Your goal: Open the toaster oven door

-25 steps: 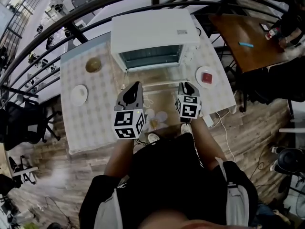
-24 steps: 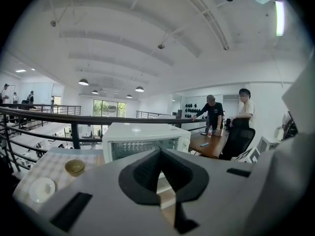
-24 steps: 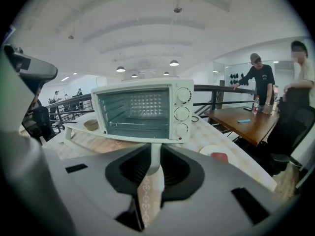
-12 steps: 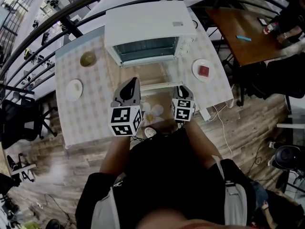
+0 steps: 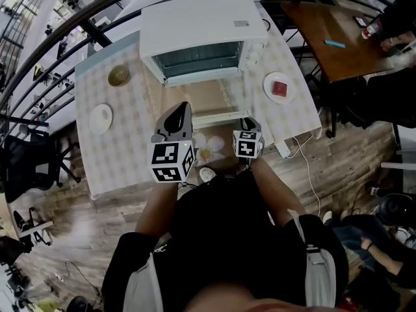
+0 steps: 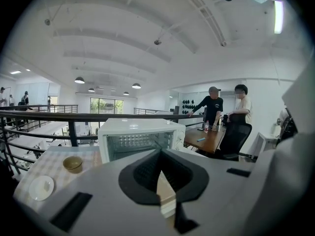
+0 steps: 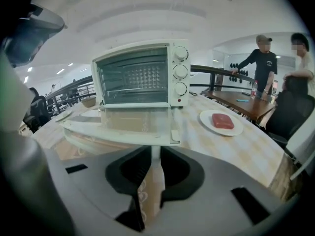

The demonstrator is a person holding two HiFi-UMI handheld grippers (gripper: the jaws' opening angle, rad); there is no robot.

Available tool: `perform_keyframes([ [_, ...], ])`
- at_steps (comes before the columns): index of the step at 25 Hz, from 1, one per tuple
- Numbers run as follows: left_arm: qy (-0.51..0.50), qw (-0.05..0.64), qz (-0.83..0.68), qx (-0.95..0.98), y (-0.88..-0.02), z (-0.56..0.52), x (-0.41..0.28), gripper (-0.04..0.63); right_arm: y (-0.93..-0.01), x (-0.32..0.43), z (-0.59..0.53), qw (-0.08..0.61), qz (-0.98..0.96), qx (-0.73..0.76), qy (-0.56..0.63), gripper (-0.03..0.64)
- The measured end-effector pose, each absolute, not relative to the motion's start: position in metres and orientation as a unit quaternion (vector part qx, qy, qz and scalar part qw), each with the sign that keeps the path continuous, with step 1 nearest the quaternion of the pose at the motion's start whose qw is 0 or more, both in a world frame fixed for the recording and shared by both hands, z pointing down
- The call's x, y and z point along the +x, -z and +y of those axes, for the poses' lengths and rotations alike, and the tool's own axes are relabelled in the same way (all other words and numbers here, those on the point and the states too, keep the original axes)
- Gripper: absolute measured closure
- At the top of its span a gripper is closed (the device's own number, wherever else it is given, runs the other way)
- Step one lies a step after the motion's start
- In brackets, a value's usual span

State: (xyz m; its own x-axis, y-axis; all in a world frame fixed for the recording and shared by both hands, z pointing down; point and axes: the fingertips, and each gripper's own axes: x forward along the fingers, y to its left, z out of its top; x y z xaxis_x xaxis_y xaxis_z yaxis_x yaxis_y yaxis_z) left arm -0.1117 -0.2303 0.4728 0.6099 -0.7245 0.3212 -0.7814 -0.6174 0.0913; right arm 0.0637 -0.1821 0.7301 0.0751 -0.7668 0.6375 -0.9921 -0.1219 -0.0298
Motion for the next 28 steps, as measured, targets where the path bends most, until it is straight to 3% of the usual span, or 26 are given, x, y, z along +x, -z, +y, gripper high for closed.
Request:
perform_keyframes([
  [11,-0.14,0.121,-0.416,0.891,-0.488,-0.232,-0.1,0.583,-0.749,0.063,-0.185,0.202,-0.642,0.68,-0.291,0.548],
  [28,-0.118,0.111,-0.421,0.892,-0.468,-0.233,-0.102,0.583,-0.755,0.061,-0.182,0.24,-0.639,0.67,-0.293,0.546],
])
